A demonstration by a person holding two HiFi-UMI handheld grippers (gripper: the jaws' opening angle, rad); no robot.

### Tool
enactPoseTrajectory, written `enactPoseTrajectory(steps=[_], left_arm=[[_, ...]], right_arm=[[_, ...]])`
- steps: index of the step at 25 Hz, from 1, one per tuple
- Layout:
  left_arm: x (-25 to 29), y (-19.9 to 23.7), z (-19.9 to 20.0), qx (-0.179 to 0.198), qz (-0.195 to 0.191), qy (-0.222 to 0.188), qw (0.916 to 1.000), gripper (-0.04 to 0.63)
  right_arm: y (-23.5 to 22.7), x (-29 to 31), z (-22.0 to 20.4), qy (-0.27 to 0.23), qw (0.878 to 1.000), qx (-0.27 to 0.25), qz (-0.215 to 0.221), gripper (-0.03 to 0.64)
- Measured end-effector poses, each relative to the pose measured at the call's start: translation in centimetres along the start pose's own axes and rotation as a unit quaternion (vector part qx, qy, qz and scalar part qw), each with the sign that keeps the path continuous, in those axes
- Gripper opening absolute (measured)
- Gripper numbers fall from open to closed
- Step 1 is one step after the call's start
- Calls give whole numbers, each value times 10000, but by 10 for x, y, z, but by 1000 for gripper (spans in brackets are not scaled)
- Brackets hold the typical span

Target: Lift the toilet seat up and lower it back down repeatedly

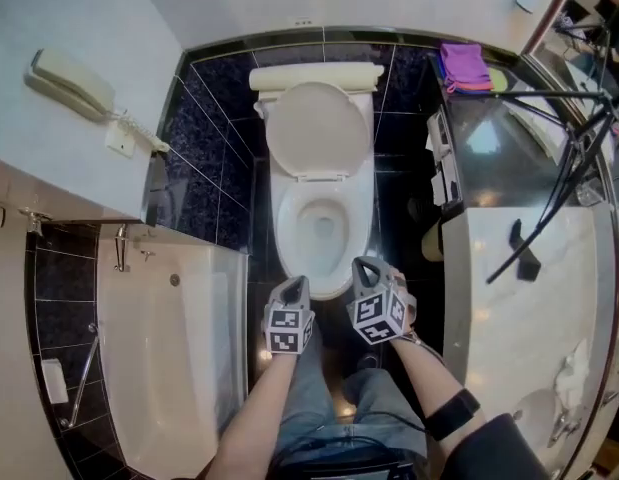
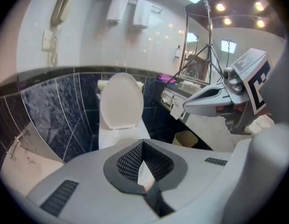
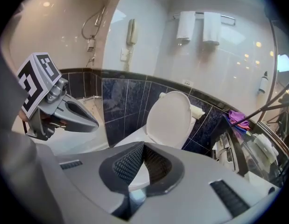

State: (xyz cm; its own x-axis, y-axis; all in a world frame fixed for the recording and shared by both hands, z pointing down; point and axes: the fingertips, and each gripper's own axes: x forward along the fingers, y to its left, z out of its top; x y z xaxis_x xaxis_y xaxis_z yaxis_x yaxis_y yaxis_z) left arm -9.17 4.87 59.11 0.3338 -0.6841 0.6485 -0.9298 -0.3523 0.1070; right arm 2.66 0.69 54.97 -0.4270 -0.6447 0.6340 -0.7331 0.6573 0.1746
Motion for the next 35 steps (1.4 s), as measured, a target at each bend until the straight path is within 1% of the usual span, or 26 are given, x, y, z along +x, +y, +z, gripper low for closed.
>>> enactPoseTrajectory(steps=[3, 5, 7, 9, 14, 17, 23, 29, 35], left_arm=[[-52, -10, 55, 122, 30, -302, 9995, -10], [-82, -12, 87, 226, 52, -475, 9986, -9], [-105, -13, 116, 286, 84, -635, 9975, -9], [-126, -15, 139, 297, 88, -766, 9966, -9], [-164, -27, 172, 415, 52, -1037, 9937, -11], [-177, -32, 181, 500, 24, -1153, 9921, -9], [-199, -36, 179, 597, 55, -1244, 9904, -11], [-206, -37, 175, 585, 72, -1315, 9896, -9], [-205, -39, 170, 620, 49, -1288, 9897, -9]], right_arm=[[-11, -49, 38, -319, 9974, 640, 26, 18], [-17, -75, 59, -544, 9949, 847, -1, 18], [-28, -100, 81, -706, 9936, 881, -87, 18], [-37, -126, 98, -764, 9927, 913, -175, 18], [-45, -165, 109, -827, 9920, 931, -231, 18], [-46, -176, 109, -819, 9922, 911, -246, 18], [-40, -189, 109, -816, 9927, 849, -269, 18], [-33, -190, 104, -751, 9932, 845, -275, 18], [-30, -189, 96, -698, 9931, 902, -289, 20]])
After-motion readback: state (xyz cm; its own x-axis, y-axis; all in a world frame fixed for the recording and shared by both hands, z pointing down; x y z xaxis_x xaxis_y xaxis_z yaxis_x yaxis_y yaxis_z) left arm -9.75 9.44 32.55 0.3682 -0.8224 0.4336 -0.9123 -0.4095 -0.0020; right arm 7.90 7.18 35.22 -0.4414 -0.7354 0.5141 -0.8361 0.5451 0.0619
